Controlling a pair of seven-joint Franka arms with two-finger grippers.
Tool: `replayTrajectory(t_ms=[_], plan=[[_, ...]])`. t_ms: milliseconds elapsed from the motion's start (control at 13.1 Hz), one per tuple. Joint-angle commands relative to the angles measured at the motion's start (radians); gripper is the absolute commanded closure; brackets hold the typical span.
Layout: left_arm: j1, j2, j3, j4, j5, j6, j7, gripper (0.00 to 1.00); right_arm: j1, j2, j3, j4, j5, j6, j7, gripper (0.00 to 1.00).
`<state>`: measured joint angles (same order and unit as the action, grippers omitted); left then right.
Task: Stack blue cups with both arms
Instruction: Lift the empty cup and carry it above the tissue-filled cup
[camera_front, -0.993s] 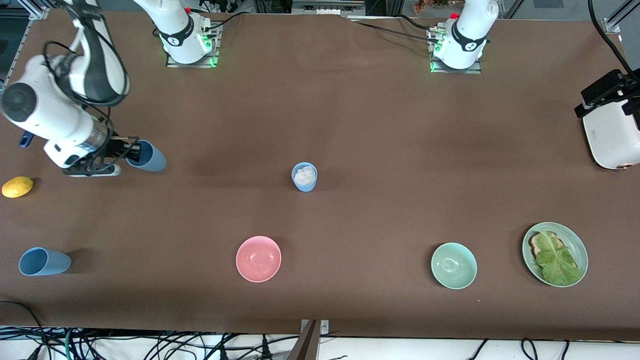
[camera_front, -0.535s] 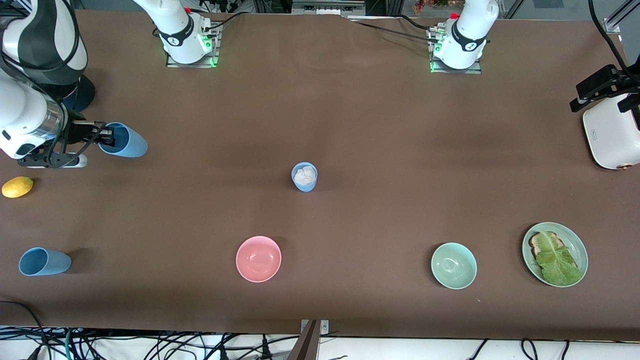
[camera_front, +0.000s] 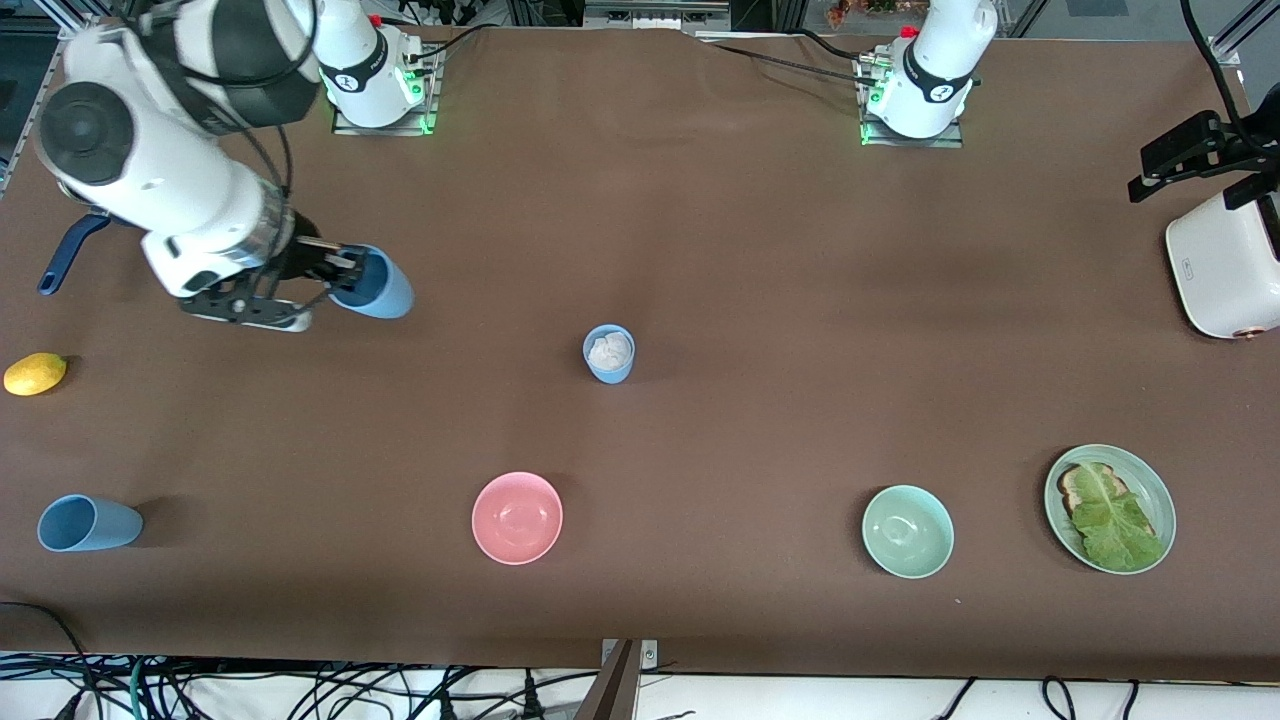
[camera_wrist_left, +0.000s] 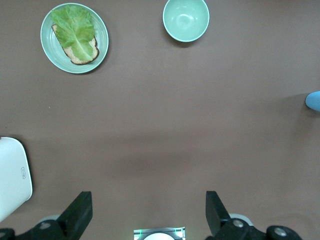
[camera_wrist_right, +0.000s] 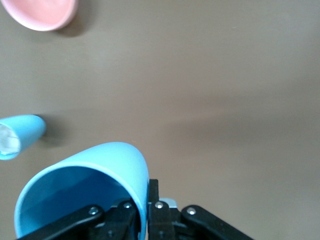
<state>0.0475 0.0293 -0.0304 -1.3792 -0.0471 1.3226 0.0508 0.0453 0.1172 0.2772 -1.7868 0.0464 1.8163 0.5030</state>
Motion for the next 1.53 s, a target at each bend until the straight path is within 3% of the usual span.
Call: replayTrajectory(t_ms=[0,229,688,1452], plan=[[-0.008,-0.049,0.000,-0.058,-0.016,0.000,0.026,0.00,0.082,0.062,0.020,0.035,0.010,0.081,0.176,1.00],[-0.015,-0.066,0.000,-0.096,-0.016,0.000,0.026,0.00,0.207,0.149,0.020,0.093,-0.020,0.153,0.371,1.00],[-0.020,-0.065,-0.006,-0.129,-0.020,-0.002,0.012,0.00,0.366,0.375,0.019,0.306,-0.175,0.163,0.630,1.00],[-0.035,-0.051,-0.016,-0.121,-0.034,0.006,0.009,0.00,0.423,0.478,0.017,0.311,-0.252,0.241,0.667,1.00]])
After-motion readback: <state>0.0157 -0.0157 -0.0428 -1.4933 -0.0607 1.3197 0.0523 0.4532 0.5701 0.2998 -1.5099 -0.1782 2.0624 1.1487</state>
